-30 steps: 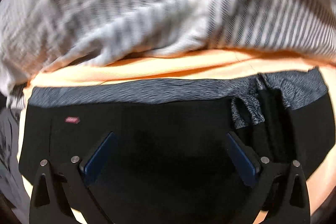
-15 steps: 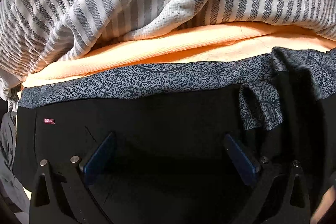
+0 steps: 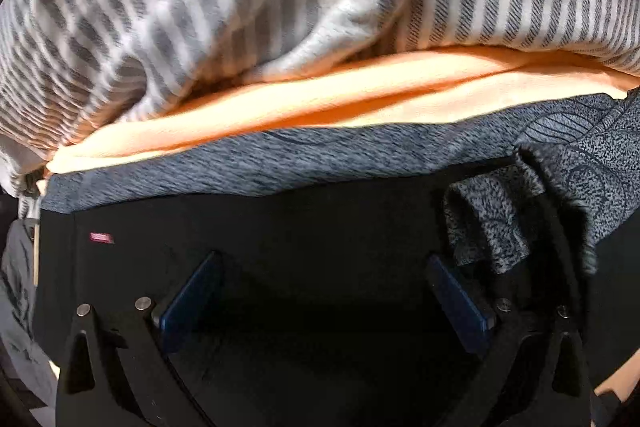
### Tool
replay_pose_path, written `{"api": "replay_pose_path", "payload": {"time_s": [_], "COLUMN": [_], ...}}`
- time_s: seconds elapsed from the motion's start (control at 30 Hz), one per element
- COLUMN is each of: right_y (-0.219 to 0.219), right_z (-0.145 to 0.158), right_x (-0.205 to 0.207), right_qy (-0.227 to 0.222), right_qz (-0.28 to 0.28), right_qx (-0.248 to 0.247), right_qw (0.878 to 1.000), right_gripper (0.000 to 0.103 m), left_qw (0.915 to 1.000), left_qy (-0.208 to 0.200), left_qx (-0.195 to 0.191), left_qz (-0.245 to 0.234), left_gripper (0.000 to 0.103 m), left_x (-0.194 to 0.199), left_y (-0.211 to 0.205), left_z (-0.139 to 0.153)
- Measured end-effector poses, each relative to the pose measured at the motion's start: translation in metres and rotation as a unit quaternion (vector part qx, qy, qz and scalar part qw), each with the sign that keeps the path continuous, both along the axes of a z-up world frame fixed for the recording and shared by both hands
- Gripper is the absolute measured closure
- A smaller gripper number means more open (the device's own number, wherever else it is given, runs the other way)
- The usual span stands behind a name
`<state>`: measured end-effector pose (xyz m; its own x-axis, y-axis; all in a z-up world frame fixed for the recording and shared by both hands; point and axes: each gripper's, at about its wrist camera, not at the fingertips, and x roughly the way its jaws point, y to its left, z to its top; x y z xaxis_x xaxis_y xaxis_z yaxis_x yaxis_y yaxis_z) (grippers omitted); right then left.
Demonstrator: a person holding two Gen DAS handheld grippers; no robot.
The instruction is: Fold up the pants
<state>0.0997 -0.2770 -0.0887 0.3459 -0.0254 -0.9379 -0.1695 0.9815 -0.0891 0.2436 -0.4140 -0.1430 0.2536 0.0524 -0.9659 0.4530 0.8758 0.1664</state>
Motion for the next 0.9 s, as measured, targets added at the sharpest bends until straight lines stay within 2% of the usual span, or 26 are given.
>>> {"api": "replay_pose_path", "payload": {"time_s": [0.03, 0.13, 0.17, 0.2, 0.27, 0.33, 0.37, 0.4, 0.43, 0.47, 0.5, 0.53, 0.57, 0.63, 0.67, 0.73, 0.87, 0.9], "right_y": [0.000, 0.004, 0.006, 0.007, -0.004, -0.030, -0.048, -0.070, -0.085, -0.112, -0.131, -0.153, -0.170, -0.198, -0.205, -0.213, -0.217, -0.219], "right_z": [-0.002, -0.002, 0.001, 0.007, 0.030, 0.055, 0.064, 0.067, 0.067, 0.063, 0.057, 0.048, 0.042, 0.032, 0.030, 0.023, 0.005, 0.000], "right_x": [0.001, 0.004, 0.002, 0.000, -0.009, -0.019, -0.024, -0.025, -0.027, -0.028, -0.028, -0.029, -0.030, -0.033, -0.035, -0.031, -0.023, -0.021], "right_qy": [-0.003, -0.003, -0.004, -0.011, -0.041, -0.072, -0.078, -0.074, -0.067, -0.047, -0.029, -0.009, -0.001, 0.012, 0.014, 0.020, 0.032, 0.035], "right_qz": [-0.002, 0.006, 0.011, 0.014, -0.006, -0.052, -0.088, -0.128, -0.154, -0.200, -0.229, -0.265, -0.292, -0.334, -0.343, -0.350, -0.348, -0.351], "right_qx": [-0.001, -0.007, -0.011, -0.005, 0.029, 0.058, 0.062, 0.071, 0.082, 0.109, 0.129, 0.154, 0.170, 0.199, 0.209, 0.212, 0.238, 0.242], "right_qw": [1.000, 1.000, 1.000, 1.000, 0.999, 0.994, 0.991, 0.987, 0.982, 0.973, 0.964, 0.952, 0.941, 0.921, 0.916, 0.912, 0.906, 0.904], "right_gripper": [0.091, 0.082, 0.070, 0.050, 0.033, 0.033, 0.033, 0.038, 0.046, 0.069, 0.081, 0.083, 0.086, 0.086, 0.086, 0.086, 0.087, 0.087], "left_qw": [1.0000, 0.9992, 0.9989, 0.9986, 0.9985, 0.9987, 0.9986, 0.9983, 0.9976, 0.9967, 0.9953, 0.9932, 0.9919, 0.9894, 0.9882, 0.9864, 0.9920, 0.9876], "left_qy": [-0.007, -0.019, -0.017, -0.016, -0.021, -0.025, -0.024, -0.020, -0.013, -0.007, 0.001, 0.011, 0.017, 0.033, 0.039, 0.050, 0.074, 0.092], "left_qx": [0.001, 0.003, -0.003, -0.009, -0.022, -0.035, -0.043, -0.054, -0.068, -0.081, -0.096, -0.115, -0.125, -0.140, -0.148, -0.156, -0.102, -0.124], "left_qz": [0.003, 0.034, 0.043, 0.050, 0.046, 0.028, 0.020, 0.010, 0.000, -0.007, -0.012, -0.017, -0.017, -0.015, -0.012, -0.013, 0.006, 0.025], "left_gripper": [0.000, 0.000, 0.000, 0.000, 0.000, 0.000, 0.000, 0.000, 0.000, 0.000, 0.000, 0.002, 0.010, 0.013, 0.013, 0.013, 0.013, 0.012], "left_x": [0.003, 0.016, 0.020, 0.023, 0.024, 0.019, 0.014, 0.011, 0.007, 0.002, -0.001, -0.004, -0.008, -0.011, -0.012, -0.015, -0.018, -0.017], "left_y": [0.004, 0.025, 0.031, 0.037, 0.042, 0.037, 0.032, 0.025, 0.016, 0.008, -0.002, -0.013, -0.026, -0.046, -0.053, -0.067, -0.066, -0.054], "left_z": [0.004, 0.018, 0.023, 0.030, 0.046, 0.059, 0.064, 0.068, 0.071, 0.073, 0.075, 0.076, 0.074, 0.072, 0.069, 0.058, 0.013, 0.000]}}
